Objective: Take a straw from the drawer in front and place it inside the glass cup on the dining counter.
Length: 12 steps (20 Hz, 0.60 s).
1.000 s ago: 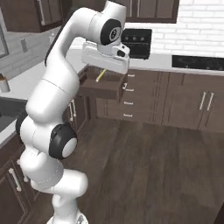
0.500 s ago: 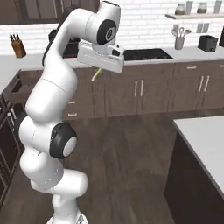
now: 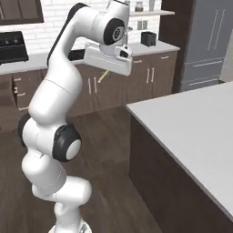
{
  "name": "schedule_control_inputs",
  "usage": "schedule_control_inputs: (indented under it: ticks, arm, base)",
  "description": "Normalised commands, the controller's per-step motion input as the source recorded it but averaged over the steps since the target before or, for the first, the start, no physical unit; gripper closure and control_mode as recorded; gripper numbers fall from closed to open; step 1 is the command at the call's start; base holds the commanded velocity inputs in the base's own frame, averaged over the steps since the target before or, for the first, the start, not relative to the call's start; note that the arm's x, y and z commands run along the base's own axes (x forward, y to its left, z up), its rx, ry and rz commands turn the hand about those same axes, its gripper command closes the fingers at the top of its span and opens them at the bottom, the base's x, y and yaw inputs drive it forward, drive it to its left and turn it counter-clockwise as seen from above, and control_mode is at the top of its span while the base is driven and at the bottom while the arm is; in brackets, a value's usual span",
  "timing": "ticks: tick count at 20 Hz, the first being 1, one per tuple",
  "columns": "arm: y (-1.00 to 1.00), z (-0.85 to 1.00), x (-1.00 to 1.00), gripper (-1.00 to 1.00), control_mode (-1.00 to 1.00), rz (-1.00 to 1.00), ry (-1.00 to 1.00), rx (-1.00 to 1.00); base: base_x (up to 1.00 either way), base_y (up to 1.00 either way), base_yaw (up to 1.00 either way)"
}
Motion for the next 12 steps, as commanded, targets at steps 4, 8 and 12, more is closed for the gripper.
schedule_control_inputs:
  ticks: [4, 8, 12]
  arm:
    - [0.0, 0.0, 0.0, 1.0, 1.0, 0.0, 0.0, 0.0]
    - [0.0, 0.0, 0.0, 1.0, 1.0, 0.0, 0.0, 0.0]
    - [0.0, 0.0, 0.0, 1.0, 1.0, 0.0, 0.0, 0.0]
  base:
    - [-0.52, -0.98, -0.36]
    - [-0.53, -0.98, -0.36]
    - [-0.7, -0.94, -0.35]
